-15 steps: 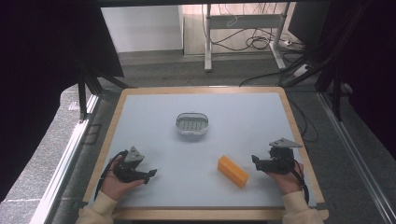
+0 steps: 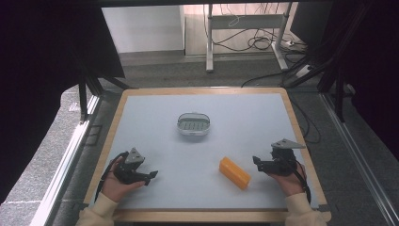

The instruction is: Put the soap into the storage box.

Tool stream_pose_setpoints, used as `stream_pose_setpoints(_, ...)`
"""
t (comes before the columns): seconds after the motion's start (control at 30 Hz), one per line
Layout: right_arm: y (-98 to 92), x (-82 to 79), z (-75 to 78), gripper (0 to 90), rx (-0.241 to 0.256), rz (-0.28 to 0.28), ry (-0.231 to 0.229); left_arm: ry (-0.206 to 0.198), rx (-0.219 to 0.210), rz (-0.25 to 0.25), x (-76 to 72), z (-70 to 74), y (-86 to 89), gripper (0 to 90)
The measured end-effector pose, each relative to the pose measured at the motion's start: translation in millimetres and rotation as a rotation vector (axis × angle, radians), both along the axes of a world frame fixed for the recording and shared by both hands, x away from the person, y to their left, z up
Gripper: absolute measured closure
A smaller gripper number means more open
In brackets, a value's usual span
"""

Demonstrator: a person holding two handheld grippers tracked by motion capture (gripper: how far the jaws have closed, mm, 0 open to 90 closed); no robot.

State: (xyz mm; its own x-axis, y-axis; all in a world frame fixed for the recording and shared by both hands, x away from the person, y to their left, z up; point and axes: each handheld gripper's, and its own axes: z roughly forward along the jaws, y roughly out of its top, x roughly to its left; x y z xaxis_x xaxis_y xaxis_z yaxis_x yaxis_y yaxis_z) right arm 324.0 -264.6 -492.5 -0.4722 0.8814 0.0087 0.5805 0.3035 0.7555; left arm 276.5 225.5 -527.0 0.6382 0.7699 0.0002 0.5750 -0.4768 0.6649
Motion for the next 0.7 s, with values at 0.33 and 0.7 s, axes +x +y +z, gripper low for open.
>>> stream_pose_setpoints(0.33,0.9,-1.9,1.8,14.4,-0.013,-0.005,-0.023,0.004,0.002,-0.002,0.5,-0.8,-0.2,23.6)
stream_pose_setpoints(0.7,-0.2,-1.1,1.2,14.7,-0.015,0.001,-0.006,0.003,0.002,-0.003,0.2,-0.4,-0.4,23.6)
